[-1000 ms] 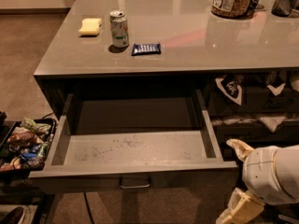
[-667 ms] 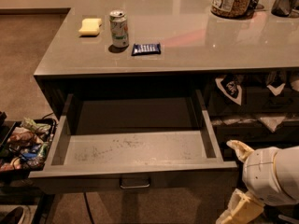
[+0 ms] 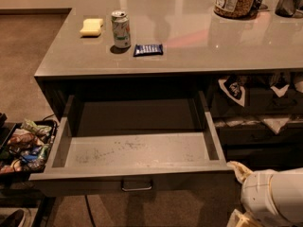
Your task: Close top drawer
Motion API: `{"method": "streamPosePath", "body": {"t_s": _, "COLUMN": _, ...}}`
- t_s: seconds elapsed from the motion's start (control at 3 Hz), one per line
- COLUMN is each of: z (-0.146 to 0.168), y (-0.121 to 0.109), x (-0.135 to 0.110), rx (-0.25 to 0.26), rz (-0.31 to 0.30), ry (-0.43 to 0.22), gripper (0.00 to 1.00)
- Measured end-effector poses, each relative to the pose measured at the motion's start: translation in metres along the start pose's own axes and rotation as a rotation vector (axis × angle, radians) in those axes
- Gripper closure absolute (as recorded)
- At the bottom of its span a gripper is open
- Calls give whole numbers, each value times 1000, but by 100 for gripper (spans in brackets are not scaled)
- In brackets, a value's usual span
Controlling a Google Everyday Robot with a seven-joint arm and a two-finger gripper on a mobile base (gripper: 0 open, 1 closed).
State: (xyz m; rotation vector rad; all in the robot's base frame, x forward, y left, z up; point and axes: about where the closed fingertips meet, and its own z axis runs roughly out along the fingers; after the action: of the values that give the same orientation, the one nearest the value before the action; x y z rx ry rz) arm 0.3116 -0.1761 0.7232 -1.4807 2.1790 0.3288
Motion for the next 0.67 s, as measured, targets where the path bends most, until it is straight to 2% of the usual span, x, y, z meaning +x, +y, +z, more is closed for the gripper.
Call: {"method": "streamPosePath", "body": {"t_s": 0.67, "z": 49, "y": 27, "x": 21, "rx": -113, "rz": 28, "ry": 11, "gripper": 0}}
